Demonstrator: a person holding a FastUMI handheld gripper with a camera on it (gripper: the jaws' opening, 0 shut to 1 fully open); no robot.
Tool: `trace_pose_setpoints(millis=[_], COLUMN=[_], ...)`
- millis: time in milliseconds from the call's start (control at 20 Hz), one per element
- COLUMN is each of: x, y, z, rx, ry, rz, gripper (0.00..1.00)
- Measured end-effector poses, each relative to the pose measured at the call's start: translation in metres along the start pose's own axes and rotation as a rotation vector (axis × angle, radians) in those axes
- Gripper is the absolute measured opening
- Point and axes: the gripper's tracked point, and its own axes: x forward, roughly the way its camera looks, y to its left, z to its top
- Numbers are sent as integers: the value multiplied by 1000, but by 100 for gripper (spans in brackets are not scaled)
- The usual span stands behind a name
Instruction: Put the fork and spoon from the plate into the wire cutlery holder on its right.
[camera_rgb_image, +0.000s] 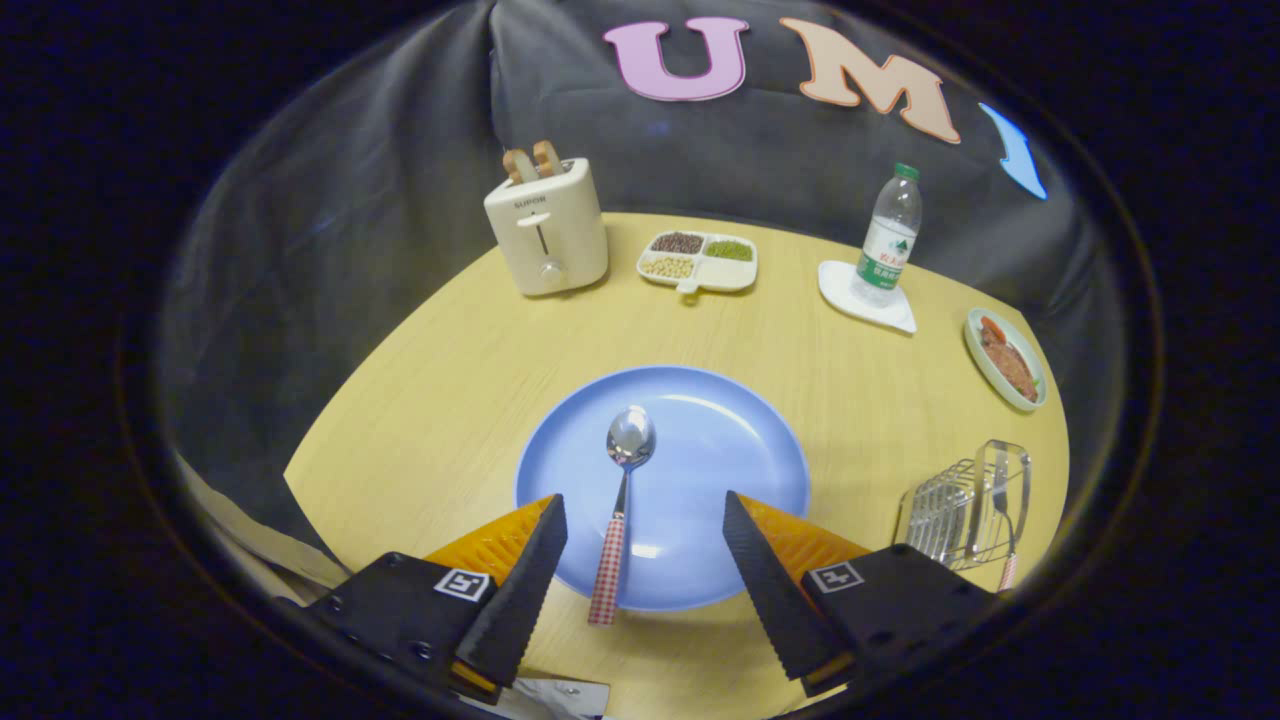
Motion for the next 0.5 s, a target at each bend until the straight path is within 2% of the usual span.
trace_pose_setpoints(millis=[200,500], x=[18,33], y=[7,13], z=[-18,-36], rx=[-55,-94], ry=[104,216], rz=[-4,4], gripper=[90,54])
